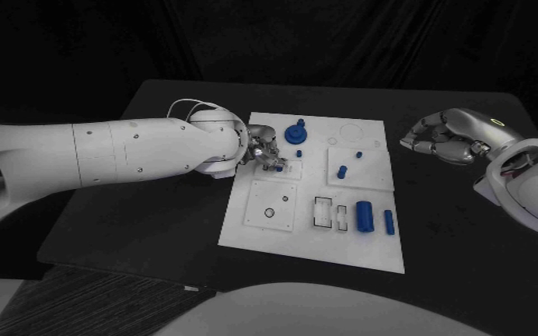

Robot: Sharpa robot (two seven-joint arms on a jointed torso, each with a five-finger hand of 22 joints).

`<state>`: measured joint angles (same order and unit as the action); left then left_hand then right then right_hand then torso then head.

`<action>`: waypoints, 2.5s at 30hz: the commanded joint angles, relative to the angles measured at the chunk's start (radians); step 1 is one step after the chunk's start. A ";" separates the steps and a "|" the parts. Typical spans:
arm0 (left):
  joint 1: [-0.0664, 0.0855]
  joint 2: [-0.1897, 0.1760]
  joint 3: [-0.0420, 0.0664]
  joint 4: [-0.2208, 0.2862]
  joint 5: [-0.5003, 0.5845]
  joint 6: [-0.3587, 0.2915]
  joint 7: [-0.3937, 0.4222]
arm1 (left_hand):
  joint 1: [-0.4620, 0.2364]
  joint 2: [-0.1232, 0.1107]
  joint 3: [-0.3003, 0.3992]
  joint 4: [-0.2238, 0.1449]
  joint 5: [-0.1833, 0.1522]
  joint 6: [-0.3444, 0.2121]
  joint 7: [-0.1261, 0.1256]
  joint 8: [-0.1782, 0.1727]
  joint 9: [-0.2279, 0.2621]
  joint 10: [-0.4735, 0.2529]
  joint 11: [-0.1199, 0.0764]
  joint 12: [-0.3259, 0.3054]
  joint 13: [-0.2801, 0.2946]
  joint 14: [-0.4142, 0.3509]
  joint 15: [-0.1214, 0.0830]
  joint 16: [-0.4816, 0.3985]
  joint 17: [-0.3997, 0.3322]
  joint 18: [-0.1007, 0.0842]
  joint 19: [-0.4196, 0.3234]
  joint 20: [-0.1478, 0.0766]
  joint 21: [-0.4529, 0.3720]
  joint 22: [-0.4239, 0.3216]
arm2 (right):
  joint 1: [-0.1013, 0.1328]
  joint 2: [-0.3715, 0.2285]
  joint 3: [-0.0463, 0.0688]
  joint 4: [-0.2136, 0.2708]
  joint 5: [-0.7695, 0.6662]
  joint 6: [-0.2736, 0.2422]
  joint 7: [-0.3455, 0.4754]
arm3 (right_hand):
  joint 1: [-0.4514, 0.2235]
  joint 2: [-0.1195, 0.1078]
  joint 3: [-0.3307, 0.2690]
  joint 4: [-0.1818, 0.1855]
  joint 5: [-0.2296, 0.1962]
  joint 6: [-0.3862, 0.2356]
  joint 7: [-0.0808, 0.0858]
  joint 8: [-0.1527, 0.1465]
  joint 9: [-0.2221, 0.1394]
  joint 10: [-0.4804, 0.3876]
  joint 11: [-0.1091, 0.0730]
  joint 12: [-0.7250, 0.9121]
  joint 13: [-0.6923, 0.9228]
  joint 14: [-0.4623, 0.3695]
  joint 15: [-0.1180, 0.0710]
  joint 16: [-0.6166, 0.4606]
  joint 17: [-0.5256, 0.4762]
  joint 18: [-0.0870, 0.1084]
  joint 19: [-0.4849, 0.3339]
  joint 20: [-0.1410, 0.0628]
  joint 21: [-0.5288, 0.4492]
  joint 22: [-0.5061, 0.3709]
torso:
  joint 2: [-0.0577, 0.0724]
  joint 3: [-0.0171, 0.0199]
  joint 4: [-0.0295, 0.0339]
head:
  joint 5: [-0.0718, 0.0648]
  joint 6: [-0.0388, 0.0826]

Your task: Assemble the parts on the task board

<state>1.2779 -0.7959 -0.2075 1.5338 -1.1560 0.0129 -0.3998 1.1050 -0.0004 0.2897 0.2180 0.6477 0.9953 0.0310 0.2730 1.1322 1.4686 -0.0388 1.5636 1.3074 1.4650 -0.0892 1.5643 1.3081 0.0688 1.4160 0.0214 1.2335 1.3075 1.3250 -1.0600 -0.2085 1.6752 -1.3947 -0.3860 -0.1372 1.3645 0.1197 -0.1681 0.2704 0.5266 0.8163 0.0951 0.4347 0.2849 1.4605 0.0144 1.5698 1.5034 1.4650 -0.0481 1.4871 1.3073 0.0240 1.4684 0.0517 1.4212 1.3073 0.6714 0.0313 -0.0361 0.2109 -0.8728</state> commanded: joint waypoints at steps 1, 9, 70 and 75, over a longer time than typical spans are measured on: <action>-0.008 -0.005 -0.006 0.013 0.004 -0.014 0.009 | 0.000 -0.015 0.025 -0.007 -0.002 -0.001 -0.008 0.007 0.003 0.096 -0.008 0.000 0.257 0.106 -0.007 0.007 0.263 0.012 0.001 -0.005 -0.003 0.101 | -0.003 -0.002 0.001 0.000 -0.002 -0.001 -0.009 | 0.014 0.001 0.001 -0.006 0.004 0.005 -0.001 -0.007 -0.001 0.110 -0.001 0.001 0.067 0.071 -0.006 -0.005 0.092 0.016 0.028 0.004 -0.005 0.210 | 0.000 -0.0001 -0.0019 | 0.001 0.000; -0.008 -0.021 -0.006 0.038 0.004 -0.069 0.010 | 0.004 -0.038 0.120 -0.043 -0.014 -0.006 -0.007 0.016 0.015 0.096 -0.008 -0.001 0.257 0.106 -0.008 0.007 0.263 0.011 0.005 -0.006 -0.001 0.107 | -0.005 -0.004 0.001 -0.001 -0.002 -0.003 -0.009 | 0.015 0.002 0.001 -0.006 0.004 0.005 -0.001 -0.007 -0.001 0.110 -0.001 0.001 0.067 0.071 -0.006 -0.004 0.093 0.016 0.028 0.004 -0.006 0.209 | -0.001 -0.0011 -0.0016 | 0.001 0.000; -0.082 -0.058 -0.006 0.080 -0.207 -0.398 0.097 | -0.019 -0.052 0.159 -0.048 -0.104 -0.029 0.001 0.012 0.019 0.088 0.000 -0.011 0.249 0.103 -0.001 0.001 0.256 0.012 0.002 0.000 -0.010 0.112 | -0.019 -0.010 0.001 -0.002 -0.002 -0.015 -0.006 | 0.020 0.001 0.003 -0.008 0.006 0.005 -0.001 -0.008 -0.002 0.110 -0.001 0.001 0.067 0.071 -0.006 -0.005 0.092 0.016 0.028 0.004 -0.006 0.209 | -0.001 -0.0008 -0.0004 | -0.001 0.000; -0.084 -0.065 -0.006 0.088 -0.213 -0.409 0.102 | -0.018 -0.054 0.159 -0.049 -0.106 -0.029 0.001 0.012 0.019 0.088 -0.001 -0.011 0.249 0.103 -0.001 0.001 0.255 0.012 0.002 0.000 -0.010 0.112 | -0.020 -0.012 0.001 -0.001 -0.002 -0.016 -0.007 | 0.021 0.001 0.003 -0.007 0.006 0.005 -0.001 -0.008 -0.002 0.110 -0.001 0.001 0.067 0.071 -0.006 -0.005 0.091 0.016 0.028 0.004 -0.006 0.209 | -0.001 -0.0014 0.0003 | -0.002 0.000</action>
<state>1.1956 -0.8616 -0.2142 1.6170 -1.3442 -0.3607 -0.3241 1.0910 -0.0499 0.4461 0.1682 0.5455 0.9738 0.0343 0.2867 1.1515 1.4660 -0.0413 1.5547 1.3074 1.4651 -0.0891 1.5643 1.3075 0.0688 1.4193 0.0180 1.2270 1.3073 1.3075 -1.0697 -0.2085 1.6720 -1.3947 -0.3897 -0.1368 1.3749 0.1221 -0.1652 0.2675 0.5261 0.8162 0.0951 0.4307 0.2842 1.4609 0.0139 1.5736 1.5020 1.4686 -0.0477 1.4871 1.3073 0.0240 1.4684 0.0517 1.4212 1.3074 0.6703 0.0301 -0.0367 0.2090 -0.8728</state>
